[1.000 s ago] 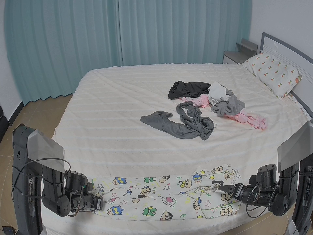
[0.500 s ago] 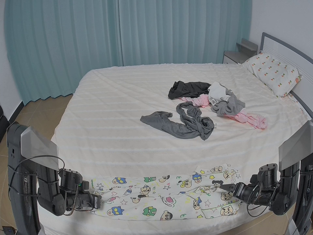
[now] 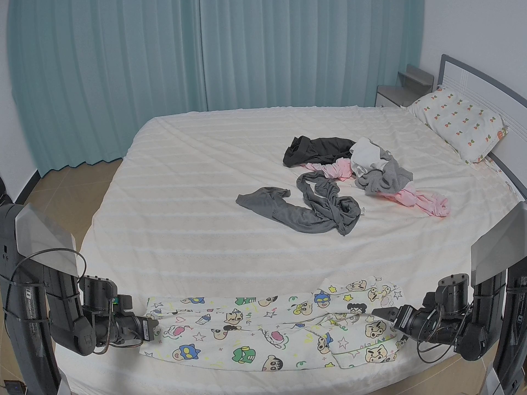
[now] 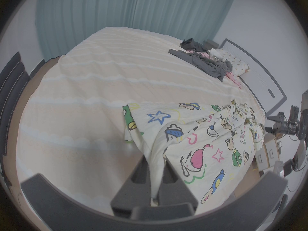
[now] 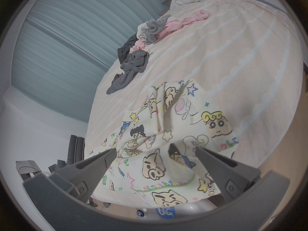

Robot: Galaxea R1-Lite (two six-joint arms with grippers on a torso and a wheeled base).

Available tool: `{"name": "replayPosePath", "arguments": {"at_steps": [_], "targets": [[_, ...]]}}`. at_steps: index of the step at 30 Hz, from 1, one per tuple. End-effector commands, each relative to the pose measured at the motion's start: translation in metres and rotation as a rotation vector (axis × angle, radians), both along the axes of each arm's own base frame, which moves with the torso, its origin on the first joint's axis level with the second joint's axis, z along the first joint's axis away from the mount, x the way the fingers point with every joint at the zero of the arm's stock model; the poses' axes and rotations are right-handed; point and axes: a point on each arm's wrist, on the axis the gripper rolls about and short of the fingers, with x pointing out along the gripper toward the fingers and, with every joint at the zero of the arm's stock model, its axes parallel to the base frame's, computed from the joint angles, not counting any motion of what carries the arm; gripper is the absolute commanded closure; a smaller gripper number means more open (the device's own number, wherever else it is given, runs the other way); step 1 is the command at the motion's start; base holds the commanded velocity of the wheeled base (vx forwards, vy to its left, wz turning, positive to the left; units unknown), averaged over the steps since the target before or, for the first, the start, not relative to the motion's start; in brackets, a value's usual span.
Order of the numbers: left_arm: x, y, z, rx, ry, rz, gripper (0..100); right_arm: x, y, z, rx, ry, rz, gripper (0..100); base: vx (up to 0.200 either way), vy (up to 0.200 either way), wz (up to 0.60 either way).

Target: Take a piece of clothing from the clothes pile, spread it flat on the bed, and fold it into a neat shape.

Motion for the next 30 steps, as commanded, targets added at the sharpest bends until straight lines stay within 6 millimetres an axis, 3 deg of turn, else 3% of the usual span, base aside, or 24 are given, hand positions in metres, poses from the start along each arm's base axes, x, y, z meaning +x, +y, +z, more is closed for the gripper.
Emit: {"name": "replayPosePath", "arguments": {"at_steps": [1,8,22,30], "targets": [[0.003,0.010,0.002,0.001,-0.018,0.038,100,-0.003,-0.001,0.000,-0.001,0.004,0.000,0,0.000,0.000,0.00],[0.005,0.026,0.007,-0.015,-0.044,0.078,100,-0.003,-0.001,0.000,-0.001,0.006,-0.004,0,0.000,0.000,0.00],[0.008,0.101,0.023,-0.022,-0.142,0.251,100,-0.002,-0.002,0.001,0.012,0.007,-0.016,0,0.000,0.000,0.00],[0.011,0.146,0.062,-0.070,-0.176,0.330,100,-0.002,-0.002,0.001,0.012,0.007,-0.016,0,0.000,0.000,0.00]]}}
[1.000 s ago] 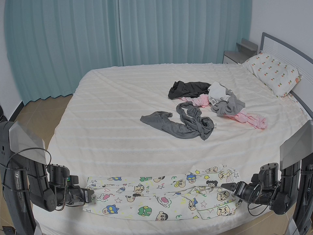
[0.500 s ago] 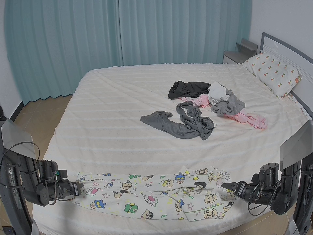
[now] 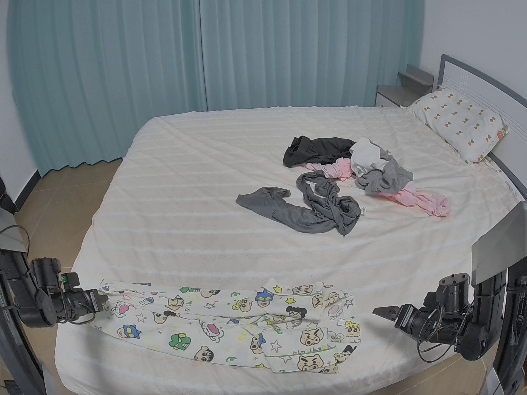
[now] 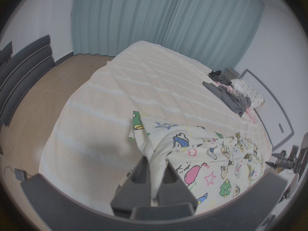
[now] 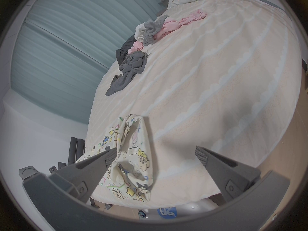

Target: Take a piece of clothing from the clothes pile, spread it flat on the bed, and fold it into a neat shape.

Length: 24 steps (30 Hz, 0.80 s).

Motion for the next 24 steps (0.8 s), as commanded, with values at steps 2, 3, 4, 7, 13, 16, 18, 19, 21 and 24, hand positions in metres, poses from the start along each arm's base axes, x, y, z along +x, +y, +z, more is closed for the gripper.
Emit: {"name": "replayPosePath", "arguments": {"at_steps": [2,3,4,7,13,16,18,19,21,24], "targets": [[0.008,0.037,0.047,0.029,-0.099,0.079,100,-0.003,-0.001,0.001,0.000,0.001,0.001,0,0.000,0.000,0.00],[0.009,0.041,0.053,0.032,-0.103,0.088,100,-0.003,-0.001,0.001,0.000,0.000,0.001,0,0.000,0.000,0.00],[0.010,0.044,0.056,0.034,-0.105,0.095,100,-0.003,-0.001,0.001,0.000,0.000,0.001,0,0.000,0.000,0.00],[0.012,0.049,0.067,0.040,-0.113,0.106,100,-0.002,-0.002,0.001,0.000,0.000,-0.005,0,0.000,0.000,0.00],[0.010,0.028,0.089,0.032,-0.088,0.062,100,-0.002,-0.002,0.001,0.000,0.000,-0.005,0,0.000,0.000,0.00],[0.008,-0.003,0.097,0.082,-0.055,0.036,100,-0.002,-0.002,0.001,0.000,0.000,-0.005,0,0.000,0.000,0.00],[0.008,-0.022,0.102,0.103,-0.051,0.020,100,-0.002,-0.002,0.001,0.000,0.000,-0.005,0,0.000,0.000,0.00],[0.006,-0.036,0.107,0.104,-0.058,0.013,100,-0.002,-0.002,0.001,-0.001,0.003,-0.005,0,0.000,0.000,0.00],[0.005,-0.051,0.113,0.096,-0.071,0.000,100,-0.002,-0.002,0.001,0.000,0.001,-0.005,0,0.000,0.000,0.00],[0.003,-0.100,0.126,0.081,-0.088,-0.048,100,-0.002,-0.002,0.001,0.000,0.001,-0.005,0,0.000,0.000,0.00]]}}
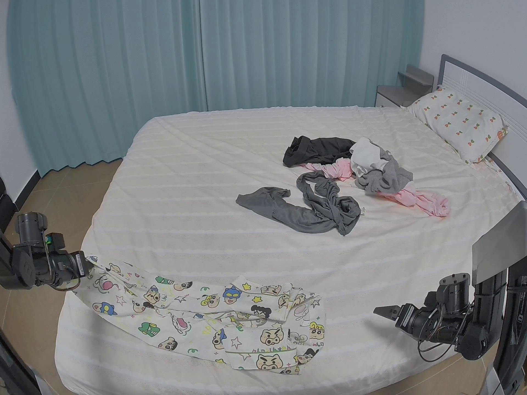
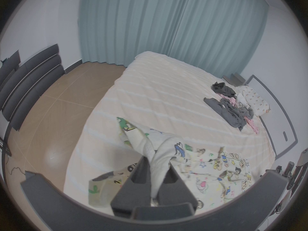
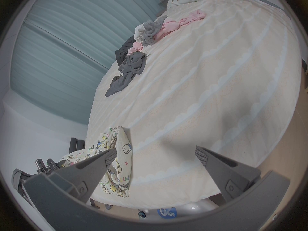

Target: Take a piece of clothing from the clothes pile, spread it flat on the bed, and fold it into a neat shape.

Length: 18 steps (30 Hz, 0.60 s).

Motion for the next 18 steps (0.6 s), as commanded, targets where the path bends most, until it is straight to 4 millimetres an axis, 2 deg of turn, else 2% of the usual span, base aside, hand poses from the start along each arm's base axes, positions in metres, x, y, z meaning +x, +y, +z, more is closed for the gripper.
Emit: {"name": "replayPosePath", "arguments": {"at_steps": [1,2,3,4,6,7,8,9,11,15,18], "targets": [[-0.014,-0.080,0.033,0.008,-0.060,-0.086,100,-0.003,-0.001,0.001,0.000,0.002,0.001,0,0.000,0.000,0.00],[-0.015,-0.087,0.034,0.012,-0.061,-0.090,100,-0.003,-0.001,0.001,0.000,0.002,0.001,0,0.000,0.000,0.00],[-0.017,-0.107,0.037,0.009,-0.064,-0.113,100,-0.003,-0.001,0.001,0.000,0.002,0.001,0,0.000,0.000,0.00],[-0.017,-0.113,0.037,0.007,-0.064,-0.119,100,-0.003,-0.001,0.001,0.000,0.002,0.001,0,0.000,0.000,0.00],[-0.022,-0.148,0.039,-0.014,-0.074,-0.159,100,-0.003,-0.001,0.001,0.001,0.002,0.002,0,0.000,0.000,0.00],[-0.022,-0.154,0.040,-0.018,-0.076,-0.165,100,-0.003,-0.001,0.001,0.001,0.002,0.002,0,0.000,0.000,0.00],[-0.024,-0.170,0.043,-0.031,-0.090,-0.185,100,-0.003,-0.001,0.000,0.000,0.004,0.002,0,0.000,0.000,0.00],[-0.025,-0.176,0.044,-0.035,-0.093,-0.191,100,-0.003,-0.001,0.000,0.000,0.004,0.002,0,0.000,0.000,0.00],[-0.025,-0.201,0.043,-0.062,-0.093,-0.219,100,-0.003,-0.001,0.000,0.000,0.004,0.002,0,0.000,0.000,0.00],[-0.028,-0.238,0.039,-0.121,-0.073,-0.285,100,-0.003,-0.001,0.000,0.000,0.005,0.002,0,0.000,0.000,0.00],[-0.028,-0.255,0.033,-0.133,-0.057,-0.312,100,-0.003,0.000,0.000,0.000,0.005,0.004,0,0.000,0.000,0.00]]}}
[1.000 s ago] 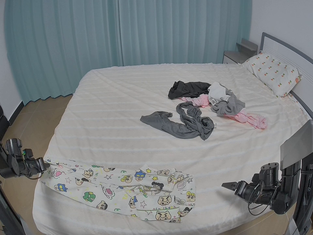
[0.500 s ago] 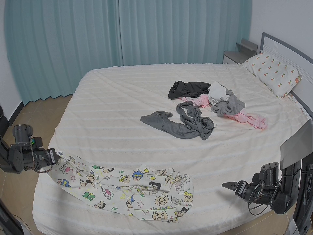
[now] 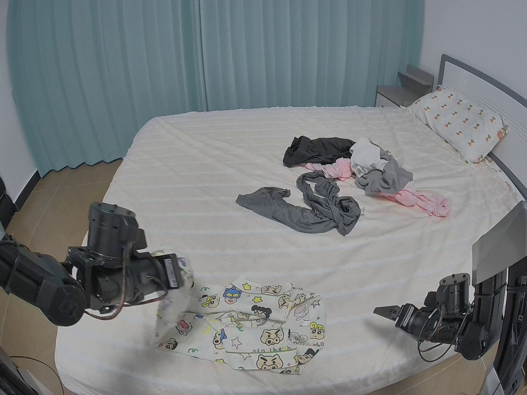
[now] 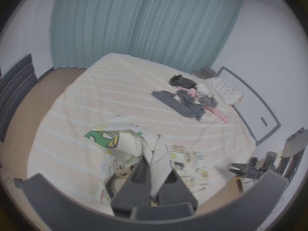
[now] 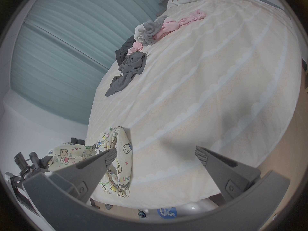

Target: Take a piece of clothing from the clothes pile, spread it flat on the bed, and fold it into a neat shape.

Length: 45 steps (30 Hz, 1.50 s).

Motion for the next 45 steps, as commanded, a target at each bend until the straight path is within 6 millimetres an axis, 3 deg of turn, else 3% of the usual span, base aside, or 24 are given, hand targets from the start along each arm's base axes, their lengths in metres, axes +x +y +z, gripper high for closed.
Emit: {"name": "replayPosePath", "arguments": {"at_steps": [1,7,16,21,22,30,36,39,40,41,44,45], "targets": [[-0.003,-0.059,-0.011,-0.034,0.030,-0.081,100,-0.003,0.000,0.000,-0.003,0.004,0.004,0,0.000,0.000,0.00],[-0.006,-0.091,-0.028,-0.081,0.061,-0.119,100,-0.003,0.000,0.000,-0.003,0.002,0.006,0,0.000,0.000,0.00],[-0.019,-0.113,-0.030,-0.119,0.034,-0.196,100,-0.002,0.001,0.000,-0.003,0.000,0.010,0,0.000,0.000,0.00],[-0.016,-0.121,-0.035,-0.127,0.020,-0.208,100,-0.002,0.001,-0.001,-0.003,0.000,0.010,0,0.000,0.000,0.00],[-0.015,-0.122,-0.038,-0.125,0.022,-0.208,0,-0.002,0.001,-0.001,-0.004,0.000,0.011,0,0.000,0.000,0.00],[-0.015,-0.128,-0.036,-0.159,-0.007,-0.207,0,-0.002,0.002,-0.001,-0.004,0.005,0.013,0,0.000,0.000,0.00],[-0.015,-0.118,-0.021,-0.178,-0.047,-0.173,0,-0.003,0.002,-0.002,-0.005,0.009,0.016,0,0.000,0.000,0.00],[-0.013,-0.102,-0.010,-0.192,-0.068,-0.137,0,-0.004,0.002,-0.002,-0.007,0.012,0.017,0,0.000,0.000,0.00],[-0.014,-0.088,-0.004,-0.201,-0.075,-0.109,0,-0.004,0.002,-0.002,-0.006,0.012,0.016,0,0.000,0.000,0.00],[-0.015,-0.086,-0.003,-0.203,-0.075,-0.107,0,-0.004,0.002,-0.002,-0.007,0.010,0.017,0,0.000,0.000,0.00],[-0.023,-0.051,-0.006,-0.209,-0.036,-0.038,0,-0.004,0.003,-0.002,-0.007,0.014,0.017,0,0.000,0.000,0.00],[-0.023,-0.051,-0.006,-0.209,-0.036,-0.038,0,-0.004,0.003,-0.002,-0.007,0.014,0.017,0,0.000,0.000,0.00]]}}
